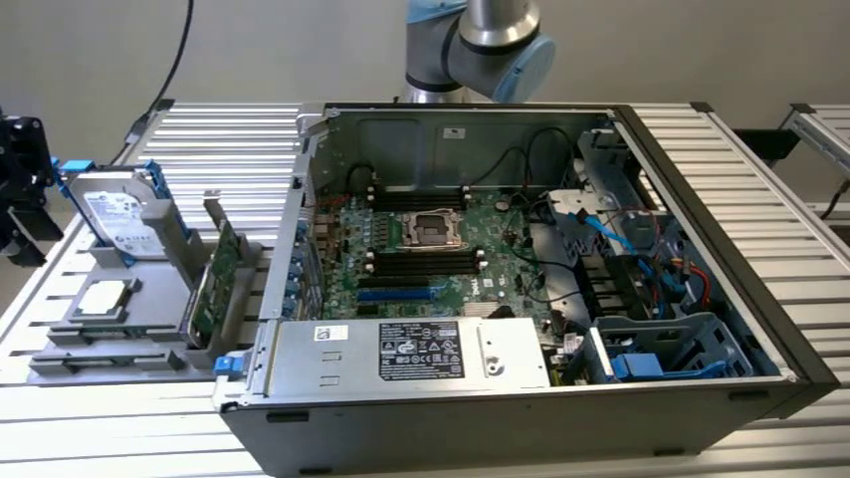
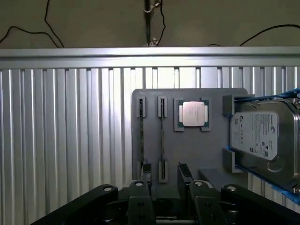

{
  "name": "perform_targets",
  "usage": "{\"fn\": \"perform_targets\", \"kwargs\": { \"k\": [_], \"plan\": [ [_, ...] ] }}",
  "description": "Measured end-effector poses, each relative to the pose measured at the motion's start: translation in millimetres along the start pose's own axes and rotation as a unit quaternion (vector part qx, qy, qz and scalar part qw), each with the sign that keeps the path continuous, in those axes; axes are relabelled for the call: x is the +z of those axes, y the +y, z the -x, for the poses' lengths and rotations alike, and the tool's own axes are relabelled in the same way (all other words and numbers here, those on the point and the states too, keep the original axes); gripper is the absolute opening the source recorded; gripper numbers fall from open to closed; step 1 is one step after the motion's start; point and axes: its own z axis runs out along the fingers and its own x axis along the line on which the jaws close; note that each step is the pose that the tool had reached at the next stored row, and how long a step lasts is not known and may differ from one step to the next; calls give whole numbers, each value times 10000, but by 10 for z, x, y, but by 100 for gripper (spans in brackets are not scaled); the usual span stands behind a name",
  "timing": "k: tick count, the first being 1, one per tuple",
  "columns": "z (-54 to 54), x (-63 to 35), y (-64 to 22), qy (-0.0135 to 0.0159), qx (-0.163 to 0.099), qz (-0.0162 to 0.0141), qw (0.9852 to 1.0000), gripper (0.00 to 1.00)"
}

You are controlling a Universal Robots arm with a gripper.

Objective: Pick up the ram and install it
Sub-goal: 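Pick up the ram and move it above insertion slot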

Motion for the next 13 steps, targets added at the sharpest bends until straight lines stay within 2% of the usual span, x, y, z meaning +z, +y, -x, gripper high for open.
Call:
{"fn": "perform_targets", "kwargs": {
  "k": [6, 13],
  "plan": [
    [-54, 108, -8, 4, -87, 2, 10000, 36],
    [-68, 236, -16, 11, -210, 3, 9998, 36]
  ]
}}
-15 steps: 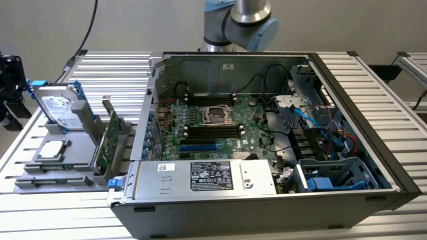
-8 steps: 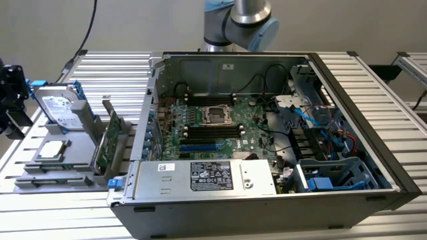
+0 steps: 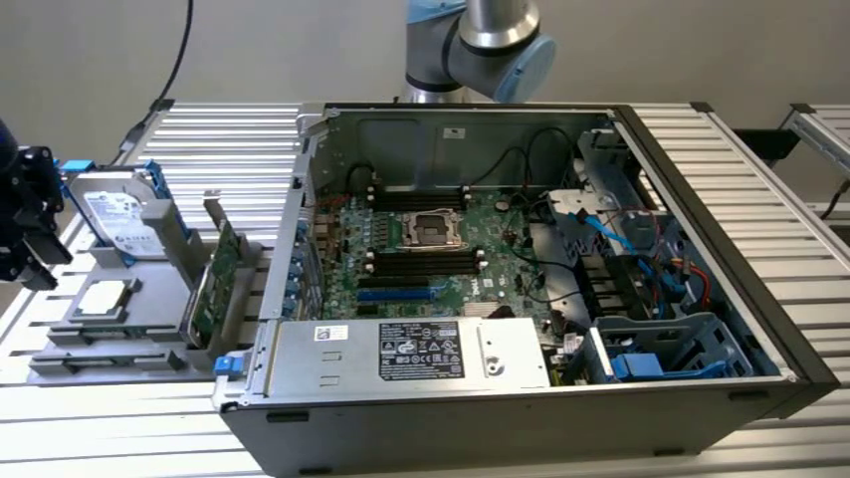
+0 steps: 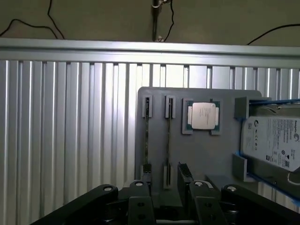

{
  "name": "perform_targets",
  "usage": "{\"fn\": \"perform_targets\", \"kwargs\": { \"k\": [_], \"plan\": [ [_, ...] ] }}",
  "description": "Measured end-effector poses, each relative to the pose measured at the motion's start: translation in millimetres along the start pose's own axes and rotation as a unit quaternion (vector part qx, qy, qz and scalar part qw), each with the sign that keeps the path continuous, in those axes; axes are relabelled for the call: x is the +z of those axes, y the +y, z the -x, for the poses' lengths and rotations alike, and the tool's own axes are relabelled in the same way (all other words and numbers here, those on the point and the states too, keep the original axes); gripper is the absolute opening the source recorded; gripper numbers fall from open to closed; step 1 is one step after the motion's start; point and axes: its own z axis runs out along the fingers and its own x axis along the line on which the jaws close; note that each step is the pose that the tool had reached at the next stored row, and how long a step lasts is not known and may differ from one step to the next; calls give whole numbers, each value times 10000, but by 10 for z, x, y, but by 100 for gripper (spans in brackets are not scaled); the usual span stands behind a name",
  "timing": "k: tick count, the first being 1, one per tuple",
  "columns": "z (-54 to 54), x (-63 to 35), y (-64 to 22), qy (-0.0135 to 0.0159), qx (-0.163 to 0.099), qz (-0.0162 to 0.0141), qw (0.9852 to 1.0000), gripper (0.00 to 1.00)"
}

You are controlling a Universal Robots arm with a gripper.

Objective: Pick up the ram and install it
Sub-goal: 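Pick up the ram and move it above insertion slot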

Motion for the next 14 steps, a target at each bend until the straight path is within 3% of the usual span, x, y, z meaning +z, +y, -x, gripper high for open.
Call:
{"fn": "perform_targets", "kwargs": {
  "k": [14],
  "plan": [
    [-13, 252, -15, 11, -170, 3, 9999, 36]
  ]
}}
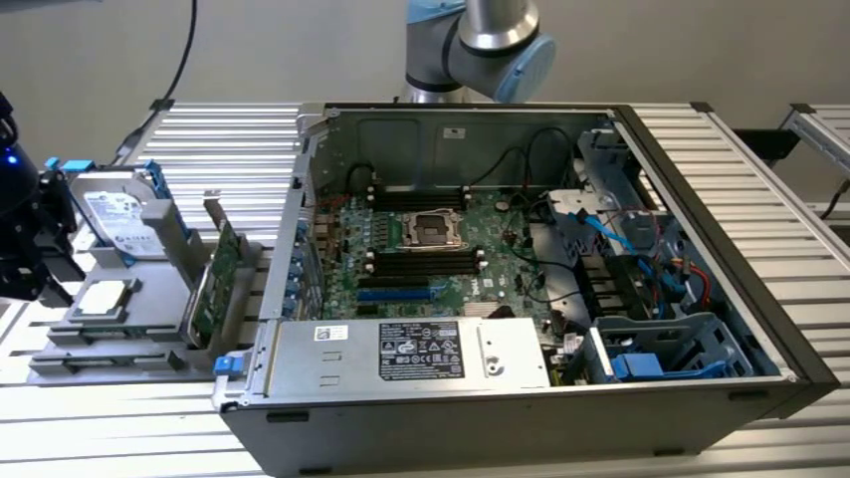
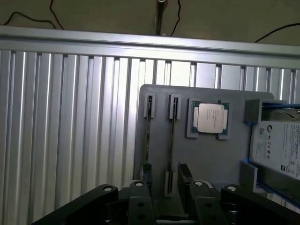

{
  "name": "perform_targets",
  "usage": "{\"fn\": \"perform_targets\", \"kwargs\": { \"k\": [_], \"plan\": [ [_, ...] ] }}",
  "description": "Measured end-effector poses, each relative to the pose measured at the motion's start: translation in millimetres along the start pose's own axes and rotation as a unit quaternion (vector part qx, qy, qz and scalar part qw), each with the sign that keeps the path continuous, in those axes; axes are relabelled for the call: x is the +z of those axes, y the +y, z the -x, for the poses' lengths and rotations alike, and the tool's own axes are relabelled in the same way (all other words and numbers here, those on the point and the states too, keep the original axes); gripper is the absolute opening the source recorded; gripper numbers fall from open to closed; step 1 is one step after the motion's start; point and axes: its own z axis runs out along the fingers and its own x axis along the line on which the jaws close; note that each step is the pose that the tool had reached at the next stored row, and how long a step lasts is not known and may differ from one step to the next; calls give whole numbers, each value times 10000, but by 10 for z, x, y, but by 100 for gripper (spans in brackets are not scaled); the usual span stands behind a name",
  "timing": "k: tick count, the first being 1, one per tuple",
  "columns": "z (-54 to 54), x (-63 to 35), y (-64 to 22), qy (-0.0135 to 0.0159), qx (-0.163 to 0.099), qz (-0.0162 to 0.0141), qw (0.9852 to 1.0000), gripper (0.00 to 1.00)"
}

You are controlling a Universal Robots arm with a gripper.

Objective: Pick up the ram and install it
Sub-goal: 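Pick up the ram and move it above insertion slot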

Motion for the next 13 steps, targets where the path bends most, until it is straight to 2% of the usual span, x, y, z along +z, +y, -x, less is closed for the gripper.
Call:
{"fn": "perform_targets", "kwargs": {
  "k": [13],
  "plan": [
    [-9, 237, -14, 8, -130, 2, 9999, 36]
  ]
}}
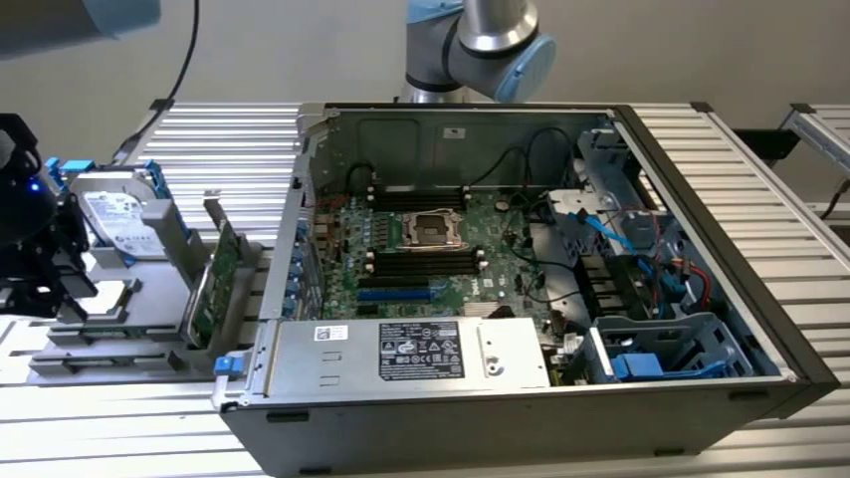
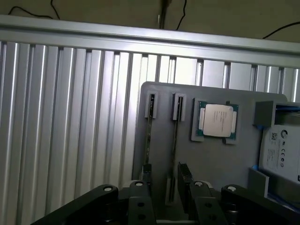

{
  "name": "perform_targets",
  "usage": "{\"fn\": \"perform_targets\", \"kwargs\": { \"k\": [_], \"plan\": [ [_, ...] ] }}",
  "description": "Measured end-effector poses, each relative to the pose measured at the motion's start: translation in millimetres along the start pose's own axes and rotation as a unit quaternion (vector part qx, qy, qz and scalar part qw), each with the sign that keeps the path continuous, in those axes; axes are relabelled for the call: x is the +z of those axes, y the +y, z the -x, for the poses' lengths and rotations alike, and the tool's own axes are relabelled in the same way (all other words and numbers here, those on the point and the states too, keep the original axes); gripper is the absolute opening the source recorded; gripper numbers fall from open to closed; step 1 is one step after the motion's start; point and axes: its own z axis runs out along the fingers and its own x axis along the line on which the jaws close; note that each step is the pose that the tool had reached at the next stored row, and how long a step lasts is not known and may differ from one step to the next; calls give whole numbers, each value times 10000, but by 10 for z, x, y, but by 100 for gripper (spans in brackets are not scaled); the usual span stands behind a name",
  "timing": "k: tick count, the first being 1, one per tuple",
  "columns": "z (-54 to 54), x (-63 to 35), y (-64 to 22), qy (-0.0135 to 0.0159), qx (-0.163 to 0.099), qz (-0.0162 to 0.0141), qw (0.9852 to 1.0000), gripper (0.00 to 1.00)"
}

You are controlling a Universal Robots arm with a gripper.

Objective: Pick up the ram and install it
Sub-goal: 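Pick up the ram and move it above insertion slot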

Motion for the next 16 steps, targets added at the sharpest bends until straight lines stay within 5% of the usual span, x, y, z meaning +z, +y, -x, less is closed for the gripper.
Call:
{"fn": "perform_targets", "kwargs": {
  "k": [16],
  "plan": [
    [-23, 290, -22, 11, -181, 2, 9998, 36]
  ]
}}
